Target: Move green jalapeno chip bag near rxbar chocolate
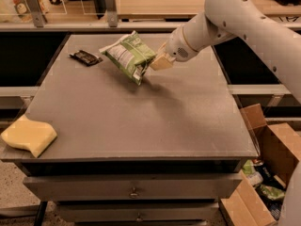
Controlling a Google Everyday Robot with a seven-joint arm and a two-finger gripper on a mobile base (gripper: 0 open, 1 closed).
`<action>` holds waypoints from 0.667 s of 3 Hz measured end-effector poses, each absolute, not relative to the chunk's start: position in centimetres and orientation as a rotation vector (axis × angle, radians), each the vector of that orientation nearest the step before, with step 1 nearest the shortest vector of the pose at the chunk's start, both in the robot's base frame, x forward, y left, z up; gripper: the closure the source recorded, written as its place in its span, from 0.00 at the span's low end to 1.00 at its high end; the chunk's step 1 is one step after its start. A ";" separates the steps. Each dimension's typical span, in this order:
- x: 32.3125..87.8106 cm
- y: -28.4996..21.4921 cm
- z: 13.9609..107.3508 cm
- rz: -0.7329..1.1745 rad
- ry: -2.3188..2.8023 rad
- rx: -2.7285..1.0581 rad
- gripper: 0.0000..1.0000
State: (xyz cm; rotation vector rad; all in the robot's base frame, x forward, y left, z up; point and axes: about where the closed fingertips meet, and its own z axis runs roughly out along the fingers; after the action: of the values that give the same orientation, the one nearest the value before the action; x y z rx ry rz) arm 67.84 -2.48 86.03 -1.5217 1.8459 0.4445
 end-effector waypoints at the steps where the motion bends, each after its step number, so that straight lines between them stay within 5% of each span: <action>1: 69.5 -1.4 85.8 0.434 1.875 -1.437 1.00; 2: 70.8 -0.6 85.6 0.453 1.887 -1.387 1.00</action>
Offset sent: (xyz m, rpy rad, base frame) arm 0.0479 0.0234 -0.0018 0.1034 0.0123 -0.1485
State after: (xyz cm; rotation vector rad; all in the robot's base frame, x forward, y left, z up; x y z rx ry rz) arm 70.75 -0.64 85.60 -1.3874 1.8867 0.4530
